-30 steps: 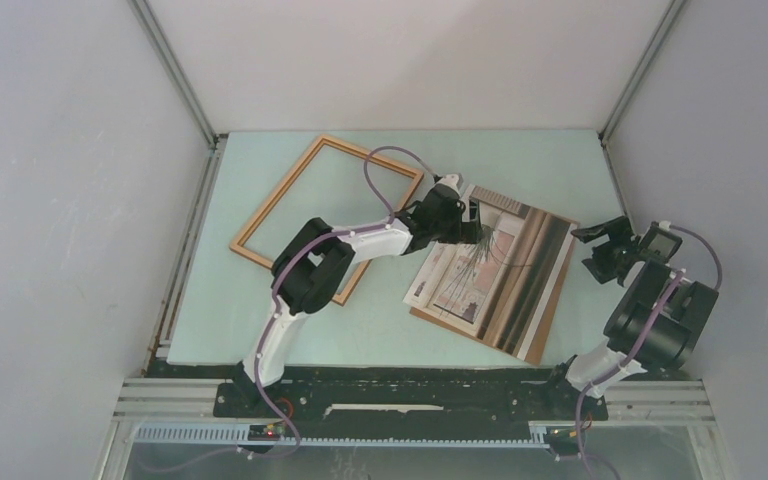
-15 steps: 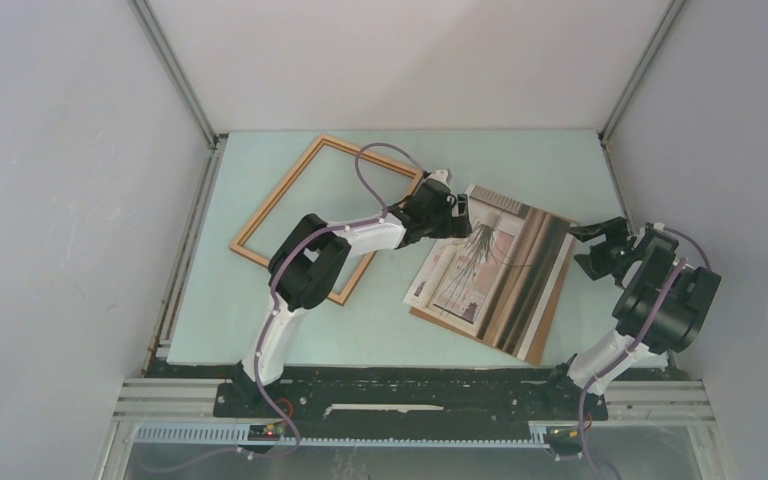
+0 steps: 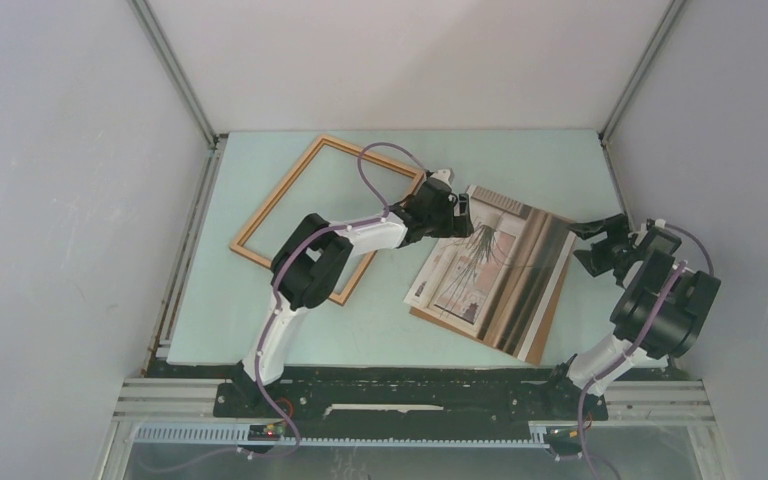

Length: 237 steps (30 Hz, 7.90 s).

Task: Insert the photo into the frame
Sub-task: Pick up the photo frame item at the center of the board, then move the photo frame to the center of the board, then place the photo frame item in the photo frame.

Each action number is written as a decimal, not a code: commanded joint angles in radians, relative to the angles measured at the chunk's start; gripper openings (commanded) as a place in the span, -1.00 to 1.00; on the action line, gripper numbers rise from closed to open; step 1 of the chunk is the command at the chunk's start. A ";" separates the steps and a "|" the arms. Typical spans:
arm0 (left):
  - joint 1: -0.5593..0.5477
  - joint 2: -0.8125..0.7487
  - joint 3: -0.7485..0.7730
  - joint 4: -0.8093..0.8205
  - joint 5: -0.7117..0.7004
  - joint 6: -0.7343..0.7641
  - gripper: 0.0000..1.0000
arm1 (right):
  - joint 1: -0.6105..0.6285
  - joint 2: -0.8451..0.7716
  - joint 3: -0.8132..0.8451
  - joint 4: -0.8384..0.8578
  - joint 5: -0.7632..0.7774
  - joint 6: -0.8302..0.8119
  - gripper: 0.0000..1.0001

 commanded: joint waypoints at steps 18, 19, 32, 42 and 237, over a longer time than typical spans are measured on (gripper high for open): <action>-0.002 0.010 0.037 -0.010 0.052 0.020 0.77 | 0.094 -0.127 -0.043 0.165 -0.153 0.096 0.57; -0.002 0.008 0.034 -0.006 0.054 0.020 0.77 | 0.102 -0.140 -0.043 0.153 -0.144 0.087 0.57; -0.001 -0.015 -0.002 0.062 0.085 0.015 0.78 | 0.196 -0.372 -0.113 0.004 0.139 0.071 0.48; -0.001 -0.026 -0.024 0.094 0.095 -0.001 0.78 | 0.303 -0.587 -0.127 -0.188 0.373 0.219 0.51; 0.852 -0.823 -0.589 -0.563 0.192 0.203 0.31 | 0.956 0.376 0.575 0.054 0.182 0.348 -0.71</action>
